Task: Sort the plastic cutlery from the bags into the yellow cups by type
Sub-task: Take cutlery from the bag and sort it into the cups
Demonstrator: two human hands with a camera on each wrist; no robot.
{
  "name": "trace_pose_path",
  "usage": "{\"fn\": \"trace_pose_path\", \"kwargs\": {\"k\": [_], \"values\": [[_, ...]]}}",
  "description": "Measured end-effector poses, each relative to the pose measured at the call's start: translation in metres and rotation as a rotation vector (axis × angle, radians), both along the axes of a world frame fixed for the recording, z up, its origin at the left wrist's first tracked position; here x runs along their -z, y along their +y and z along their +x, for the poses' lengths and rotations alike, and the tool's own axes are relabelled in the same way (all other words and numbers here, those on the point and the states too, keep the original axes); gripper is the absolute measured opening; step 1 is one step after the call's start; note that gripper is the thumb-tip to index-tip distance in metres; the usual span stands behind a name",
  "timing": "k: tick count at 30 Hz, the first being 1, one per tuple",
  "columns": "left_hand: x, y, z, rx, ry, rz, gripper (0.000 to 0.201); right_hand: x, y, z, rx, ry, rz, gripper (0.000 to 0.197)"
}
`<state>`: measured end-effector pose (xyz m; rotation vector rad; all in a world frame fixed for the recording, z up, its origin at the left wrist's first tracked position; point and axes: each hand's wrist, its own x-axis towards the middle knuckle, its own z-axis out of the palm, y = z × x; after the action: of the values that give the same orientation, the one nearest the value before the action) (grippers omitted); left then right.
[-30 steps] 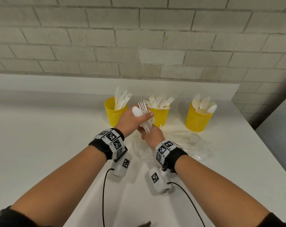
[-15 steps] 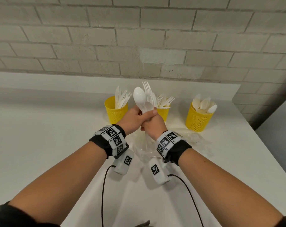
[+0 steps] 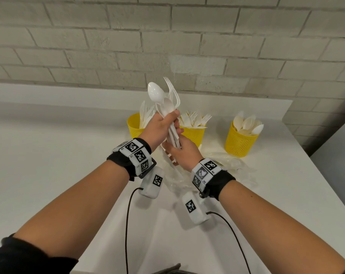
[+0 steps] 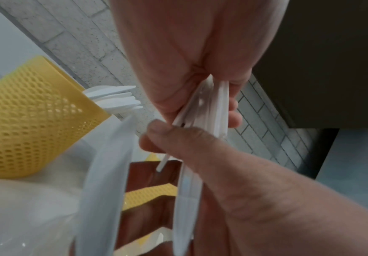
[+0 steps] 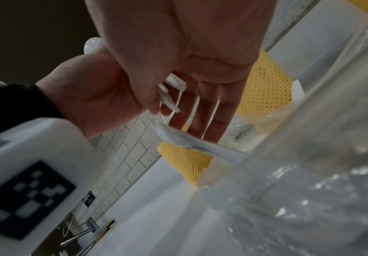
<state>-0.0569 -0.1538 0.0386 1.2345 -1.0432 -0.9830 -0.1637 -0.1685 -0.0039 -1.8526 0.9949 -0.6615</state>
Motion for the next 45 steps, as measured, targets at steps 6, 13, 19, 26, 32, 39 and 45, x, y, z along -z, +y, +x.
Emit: {"fn": "trace_pose_path", "kwargs": {"k": [6, 13, 19, 26, 32, 39, 45], "values": [[0.004, -0.001, -0.005, 0.006, 0.031, -0.003, 0.023, 0.007, -0.004, -0.012, -0.017, 0.032, 0.037, 0.023], [0.003, 0.001, -0.001, -0.043, 0.033, -0.006, 0.01, -0.014, -0.012, -0.025, -0.065, 0.035, 0.114, 0.038], [0.008, 0.009, -0.004, 0.064, -0.07, -0.001, 0.015, -0.053, -0.024, -0.024, 0.081, -0.268, 0.123, 0.035], [0.011, 0.013, -0.006, 0.106, -0.056, 0.001, 0.019, -0.056, -0.038, -0.024, 0.129, -0.339, 0.093, 0.021], [0.015, 0.011, -0.005, 0.062, 0.005, 0.049, 0.026, -0.056, -0.044, -0.03, 0.207, -0.452, 0.109, 0.028], [0.016, 0.01, 0.001, 0.057, 0.018, 0.063, 0.021, -0.08, -0.064, -0.041, 0.316, -0.695, 0.137, 0.025], [0.013, 0.006, -0.007, 0.104, -0.008, 0.055, 0.028, -0.067, -0.066, -0.032, 0.13, -0.458, 0.211, 0.033]]}}
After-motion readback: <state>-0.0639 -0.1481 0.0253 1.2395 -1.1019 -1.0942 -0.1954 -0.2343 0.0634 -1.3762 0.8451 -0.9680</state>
